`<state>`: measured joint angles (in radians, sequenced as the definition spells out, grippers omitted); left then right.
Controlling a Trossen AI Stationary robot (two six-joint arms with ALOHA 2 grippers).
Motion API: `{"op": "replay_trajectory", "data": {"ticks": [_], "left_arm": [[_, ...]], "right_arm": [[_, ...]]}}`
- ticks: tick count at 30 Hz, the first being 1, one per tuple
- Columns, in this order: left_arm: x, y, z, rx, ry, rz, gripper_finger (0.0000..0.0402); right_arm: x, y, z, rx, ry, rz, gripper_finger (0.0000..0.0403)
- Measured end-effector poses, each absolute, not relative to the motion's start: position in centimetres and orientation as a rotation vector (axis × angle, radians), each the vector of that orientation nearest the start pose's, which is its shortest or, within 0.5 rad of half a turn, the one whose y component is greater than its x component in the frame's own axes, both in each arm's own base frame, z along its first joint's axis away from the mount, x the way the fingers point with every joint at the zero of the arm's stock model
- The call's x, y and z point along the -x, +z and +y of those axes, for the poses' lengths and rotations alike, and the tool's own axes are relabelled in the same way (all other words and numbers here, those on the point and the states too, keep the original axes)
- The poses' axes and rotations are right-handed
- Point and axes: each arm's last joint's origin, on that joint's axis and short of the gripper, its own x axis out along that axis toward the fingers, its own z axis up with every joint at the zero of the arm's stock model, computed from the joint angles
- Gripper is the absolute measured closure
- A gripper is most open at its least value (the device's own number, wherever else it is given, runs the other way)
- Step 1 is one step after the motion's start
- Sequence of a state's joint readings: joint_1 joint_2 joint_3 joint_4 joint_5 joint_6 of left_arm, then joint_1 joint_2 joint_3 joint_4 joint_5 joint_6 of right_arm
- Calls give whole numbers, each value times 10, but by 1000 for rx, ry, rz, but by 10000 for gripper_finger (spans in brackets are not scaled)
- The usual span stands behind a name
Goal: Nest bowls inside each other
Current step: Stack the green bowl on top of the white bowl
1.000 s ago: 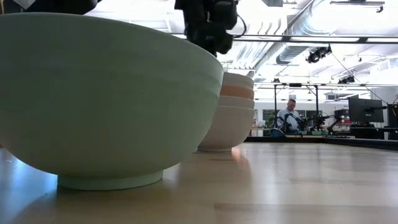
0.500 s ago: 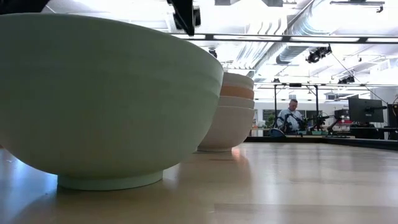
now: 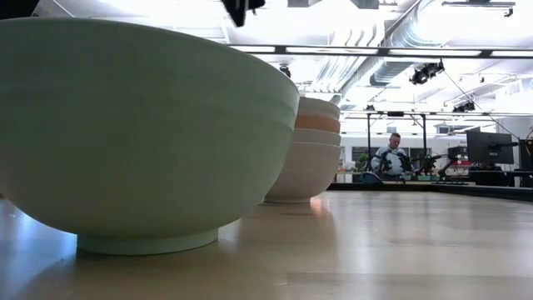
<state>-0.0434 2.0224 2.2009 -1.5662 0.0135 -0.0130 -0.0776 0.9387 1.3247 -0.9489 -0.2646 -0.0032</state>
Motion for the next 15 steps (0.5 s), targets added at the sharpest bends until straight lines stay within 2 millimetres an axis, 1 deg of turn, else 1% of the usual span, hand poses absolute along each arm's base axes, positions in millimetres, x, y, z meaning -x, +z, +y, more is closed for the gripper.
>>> {"op": "replay_trajectory", "data": {"ticks": [4,8,12,15], "left_arm": [[-383,328,-35,7,-25,1456,270],[-386,305,-55,41,-13,1473,270],[-391,287,-71,107,-2,1441,270],[-394,280,-80,149,18,1409,270]], "right_arm": [[-149,412,-4,-86,185,564,179],[-147,412,-4,-66,192,574,179],[-146,411,-4,-45,198,580,179],[-145,411,-4,-29,203,576,179]]}}
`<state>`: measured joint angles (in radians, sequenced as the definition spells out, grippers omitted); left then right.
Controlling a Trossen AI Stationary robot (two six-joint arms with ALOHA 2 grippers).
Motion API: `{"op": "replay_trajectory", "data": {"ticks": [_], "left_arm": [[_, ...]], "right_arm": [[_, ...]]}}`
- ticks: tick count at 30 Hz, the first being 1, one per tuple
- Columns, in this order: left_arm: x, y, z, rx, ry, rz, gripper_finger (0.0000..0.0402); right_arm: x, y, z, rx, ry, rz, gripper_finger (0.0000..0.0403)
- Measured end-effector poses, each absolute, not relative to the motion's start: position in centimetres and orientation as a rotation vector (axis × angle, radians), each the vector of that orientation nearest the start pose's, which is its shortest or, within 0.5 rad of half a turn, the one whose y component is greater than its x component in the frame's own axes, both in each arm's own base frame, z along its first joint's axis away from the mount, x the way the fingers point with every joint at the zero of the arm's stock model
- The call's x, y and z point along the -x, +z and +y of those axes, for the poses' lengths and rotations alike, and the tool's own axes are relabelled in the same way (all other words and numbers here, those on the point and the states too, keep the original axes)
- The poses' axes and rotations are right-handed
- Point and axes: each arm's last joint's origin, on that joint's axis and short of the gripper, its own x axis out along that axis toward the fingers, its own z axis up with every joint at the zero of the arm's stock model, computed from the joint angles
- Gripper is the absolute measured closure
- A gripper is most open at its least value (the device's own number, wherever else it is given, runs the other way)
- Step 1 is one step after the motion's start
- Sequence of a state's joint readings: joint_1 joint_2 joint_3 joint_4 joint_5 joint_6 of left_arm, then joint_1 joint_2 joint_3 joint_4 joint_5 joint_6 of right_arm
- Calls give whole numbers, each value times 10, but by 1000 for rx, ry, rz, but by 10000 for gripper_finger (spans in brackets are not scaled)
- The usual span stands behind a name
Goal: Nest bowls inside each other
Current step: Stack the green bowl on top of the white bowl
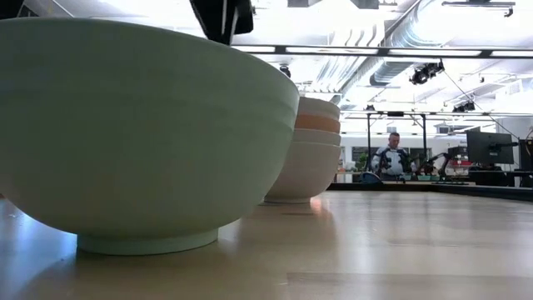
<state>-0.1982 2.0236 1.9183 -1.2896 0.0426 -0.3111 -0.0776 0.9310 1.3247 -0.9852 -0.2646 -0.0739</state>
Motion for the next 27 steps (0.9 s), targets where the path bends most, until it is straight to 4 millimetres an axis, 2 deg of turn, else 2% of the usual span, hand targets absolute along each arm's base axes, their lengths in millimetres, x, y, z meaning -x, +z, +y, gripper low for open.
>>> {"op": "replay_trajectory", "data": {"ticks": [12,17,27], "left_arm": [[-392,251,-89,204,89,1432,270],[-390,237,-90,211,97,1446,270],[-387,223,-88,206,109,1475,270]], "right_arm": [[-135,417,-4,71,206,515,179],[-128,420,-3,75,205,492,179],[-114,424,-2,60,199,453,179]]}}
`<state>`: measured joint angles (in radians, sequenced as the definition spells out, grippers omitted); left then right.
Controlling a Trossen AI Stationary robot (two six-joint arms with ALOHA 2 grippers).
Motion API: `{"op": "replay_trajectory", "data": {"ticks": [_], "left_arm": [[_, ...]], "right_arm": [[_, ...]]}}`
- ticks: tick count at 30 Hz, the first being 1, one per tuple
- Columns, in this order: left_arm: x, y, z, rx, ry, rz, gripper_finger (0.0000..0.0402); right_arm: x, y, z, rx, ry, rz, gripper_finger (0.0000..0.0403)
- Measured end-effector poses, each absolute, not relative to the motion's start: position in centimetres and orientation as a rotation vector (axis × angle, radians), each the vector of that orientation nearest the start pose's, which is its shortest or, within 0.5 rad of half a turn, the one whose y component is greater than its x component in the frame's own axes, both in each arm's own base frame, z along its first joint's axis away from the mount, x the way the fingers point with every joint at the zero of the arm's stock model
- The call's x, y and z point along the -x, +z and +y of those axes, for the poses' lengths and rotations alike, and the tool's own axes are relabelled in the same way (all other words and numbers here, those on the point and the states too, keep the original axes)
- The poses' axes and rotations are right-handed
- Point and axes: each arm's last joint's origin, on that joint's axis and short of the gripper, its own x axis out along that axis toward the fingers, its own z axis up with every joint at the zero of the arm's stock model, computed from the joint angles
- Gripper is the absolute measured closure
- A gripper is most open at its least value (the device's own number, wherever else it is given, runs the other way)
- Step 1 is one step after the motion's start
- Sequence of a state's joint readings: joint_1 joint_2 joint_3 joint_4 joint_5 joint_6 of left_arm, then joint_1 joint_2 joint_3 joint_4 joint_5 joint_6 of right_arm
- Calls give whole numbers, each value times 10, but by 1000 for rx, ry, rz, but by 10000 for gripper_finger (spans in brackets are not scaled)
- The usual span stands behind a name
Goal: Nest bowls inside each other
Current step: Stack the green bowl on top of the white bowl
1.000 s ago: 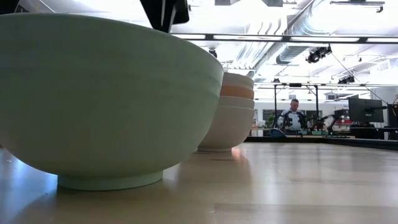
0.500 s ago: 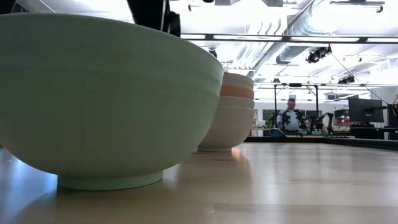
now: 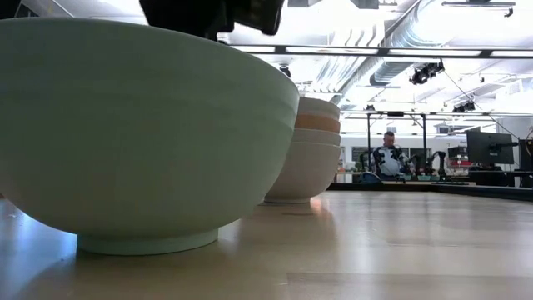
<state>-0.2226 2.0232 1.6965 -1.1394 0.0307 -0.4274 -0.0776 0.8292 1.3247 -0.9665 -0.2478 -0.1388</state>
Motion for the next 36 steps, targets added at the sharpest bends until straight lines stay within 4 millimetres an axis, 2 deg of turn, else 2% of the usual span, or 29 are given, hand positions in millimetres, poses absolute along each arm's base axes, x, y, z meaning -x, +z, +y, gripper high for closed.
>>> {"op": "replay_trajectory", "data": {"ticks": [4,10,13,17,19,32,36], "left_arm": [[-385,212,-89,237,100,1483,271],[-385,206,-87,254,119,1485,283],[-386,207,-86,257,120,1480,315],[-386,207,-83,263,126,1479,379],[-387,207,-81,270,129,1480,394],[-385,207,-63,331,93,1549,400],[-384,216,-59,310,86,1572,400]], "right_arm": [[-112,425,-2,56,198,446,179],[-108,426,-1,55,199,435,179],[-108,426,-1,56,198,433,179],[-108,426,-1,56,193,435,179],[-108,426,-1,56,193,434,179],[-108,426,-1,56,193,436,179],[-108,425,-1,55,194,439,179]]}}
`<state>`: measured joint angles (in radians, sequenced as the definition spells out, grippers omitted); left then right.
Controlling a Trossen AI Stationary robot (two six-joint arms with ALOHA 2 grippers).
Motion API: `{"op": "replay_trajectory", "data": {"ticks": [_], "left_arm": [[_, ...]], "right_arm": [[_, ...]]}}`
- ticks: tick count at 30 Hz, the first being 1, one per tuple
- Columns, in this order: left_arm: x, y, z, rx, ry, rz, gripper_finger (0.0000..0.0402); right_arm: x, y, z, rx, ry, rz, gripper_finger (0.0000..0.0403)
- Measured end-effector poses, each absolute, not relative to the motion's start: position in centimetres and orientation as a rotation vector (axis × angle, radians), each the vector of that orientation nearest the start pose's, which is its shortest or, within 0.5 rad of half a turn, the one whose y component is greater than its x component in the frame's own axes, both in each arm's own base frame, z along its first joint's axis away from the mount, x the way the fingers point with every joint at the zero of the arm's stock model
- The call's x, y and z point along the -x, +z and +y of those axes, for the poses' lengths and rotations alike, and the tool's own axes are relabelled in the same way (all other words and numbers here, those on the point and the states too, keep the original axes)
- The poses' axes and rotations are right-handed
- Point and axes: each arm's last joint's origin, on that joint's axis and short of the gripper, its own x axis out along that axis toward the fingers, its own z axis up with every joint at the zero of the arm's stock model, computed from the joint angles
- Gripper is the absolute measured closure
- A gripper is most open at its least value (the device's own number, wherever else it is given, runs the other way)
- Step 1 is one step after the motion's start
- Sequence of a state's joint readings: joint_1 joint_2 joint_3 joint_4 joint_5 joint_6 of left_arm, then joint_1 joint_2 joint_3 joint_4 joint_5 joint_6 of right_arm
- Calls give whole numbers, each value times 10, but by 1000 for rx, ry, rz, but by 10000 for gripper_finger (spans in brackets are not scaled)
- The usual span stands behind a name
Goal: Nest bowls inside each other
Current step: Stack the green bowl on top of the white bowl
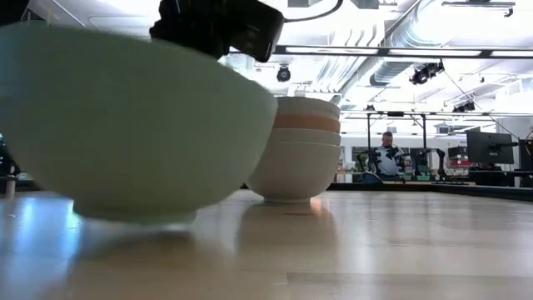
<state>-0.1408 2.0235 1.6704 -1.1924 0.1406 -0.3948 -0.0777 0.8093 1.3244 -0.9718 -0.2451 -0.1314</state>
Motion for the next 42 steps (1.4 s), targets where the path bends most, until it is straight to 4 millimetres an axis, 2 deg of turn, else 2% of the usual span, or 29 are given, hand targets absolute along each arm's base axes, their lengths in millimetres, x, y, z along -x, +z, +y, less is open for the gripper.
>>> {"op": "replay_trajectory", "data": {"ticks": [4,12,22,26,42], "left_arm": [[-387,231,-51,306,80,1560,401],[-392,272,-28,283,97,1516,401],[-382,324,21,277,226,1483,401],[-381,337,43,316,267,1418,401],[-366,343,129,491,451,1308,401]], "right_arm": [[-107,424,-1,54,195,454,179],[-107,424,-1,56,195,458,179],[-106,422,-1,54,196,471,179],[-106,423,-1,54,196,470,179],[-107,423,-1,56,196,462,179]]}}
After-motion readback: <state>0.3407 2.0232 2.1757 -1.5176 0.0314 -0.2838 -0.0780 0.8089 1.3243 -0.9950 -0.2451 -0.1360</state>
